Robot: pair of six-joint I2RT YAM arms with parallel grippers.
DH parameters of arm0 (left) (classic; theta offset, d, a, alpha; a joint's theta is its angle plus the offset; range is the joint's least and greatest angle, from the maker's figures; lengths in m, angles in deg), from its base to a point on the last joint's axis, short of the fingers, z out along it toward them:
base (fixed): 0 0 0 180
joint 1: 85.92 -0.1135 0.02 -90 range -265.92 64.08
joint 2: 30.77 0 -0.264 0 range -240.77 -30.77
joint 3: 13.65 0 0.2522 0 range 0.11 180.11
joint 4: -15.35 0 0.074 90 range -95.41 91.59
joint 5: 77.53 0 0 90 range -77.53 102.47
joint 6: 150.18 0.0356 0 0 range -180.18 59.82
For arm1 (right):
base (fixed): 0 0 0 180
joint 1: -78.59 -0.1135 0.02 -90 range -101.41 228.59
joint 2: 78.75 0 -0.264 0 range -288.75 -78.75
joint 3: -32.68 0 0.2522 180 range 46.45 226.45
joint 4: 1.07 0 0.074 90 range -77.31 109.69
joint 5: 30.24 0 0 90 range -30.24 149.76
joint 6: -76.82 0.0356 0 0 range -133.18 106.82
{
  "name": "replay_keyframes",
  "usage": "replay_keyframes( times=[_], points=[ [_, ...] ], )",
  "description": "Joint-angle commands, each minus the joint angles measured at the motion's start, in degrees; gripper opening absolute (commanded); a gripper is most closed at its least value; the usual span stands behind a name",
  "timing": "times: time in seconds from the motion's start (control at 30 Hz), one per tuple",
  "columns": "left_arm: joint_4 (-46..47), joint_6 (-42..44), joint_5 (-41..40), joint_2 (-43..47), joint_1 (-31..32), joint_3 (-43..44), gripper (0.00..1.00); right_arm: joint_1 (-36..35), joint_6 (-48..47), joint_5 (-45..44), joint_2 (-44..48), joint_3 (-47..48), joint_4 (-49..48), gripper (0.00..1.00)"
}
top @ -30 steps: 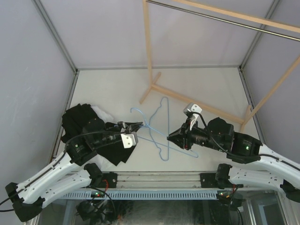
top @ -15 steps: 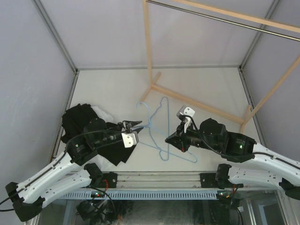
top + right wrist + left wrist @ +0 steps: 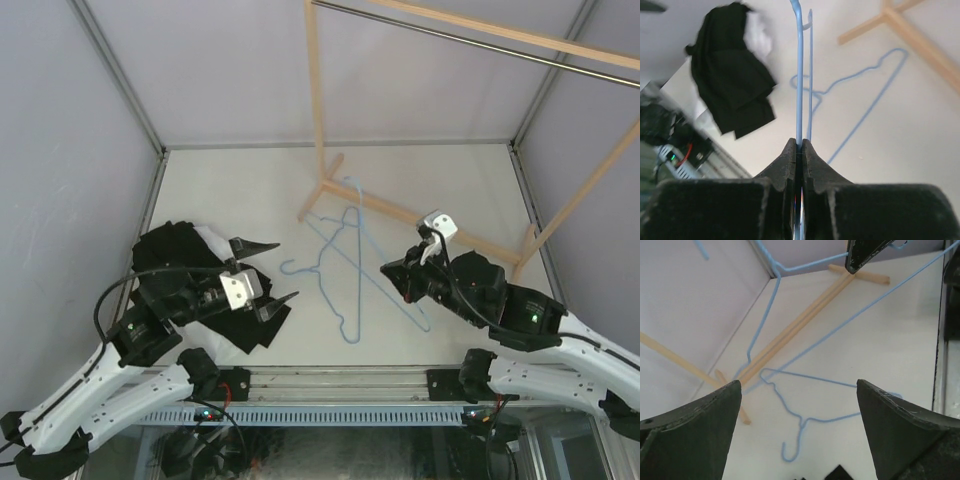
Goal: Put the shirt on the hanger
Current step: Adjust the hanger, then place the hanger at the clothesline.
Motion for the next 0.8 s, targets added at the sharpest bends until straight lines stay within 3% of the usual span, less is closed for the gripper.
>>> replay_keyframes(
  times=[0.0, 0.1, 0.27, 0.37, 0.47, 0.77],
  points=[
    [-2.8, -21.5, -10.2, -0.1, 0.0, 1.2, 1.0, 6.9, 2.1, -4.3, 1.9, 0.7, -2.2, 0.0],
    [-9.0, -35.6, -22.0, -3.2, 0.0, 3.2, 1.0, 14.2, 1.2, 1.3, 2.7, 0.7, -4.6, 0.0],
    [-23.2, -41.6, -28.0, -12.4, 0.0, 9.8, 1.0, 28.2, 0.8, 12.6, 2.3, 1.1, -8.2, 0.0],
    [-24.3, -43.8, -28.6, -13.5, 0.0, 10.0, 1.0, 34.8, 2.3, 19.3, 2.5, 1.2, -10.4, 0.0],
    [-22.2, -47.5, -35.2, -11.1, 0.0, 8.6, 1.0, 40.2, 3.6, 23.8, 2.5, 1.2, -12.5, 0.0],
    [-28.1, -52.6, -44.6, -7.9, -0.1, 11.6, 1.0, 52.1, 10.1, 32.3, 5.1, 1.2, -19.2, 0.0]
  ],
)
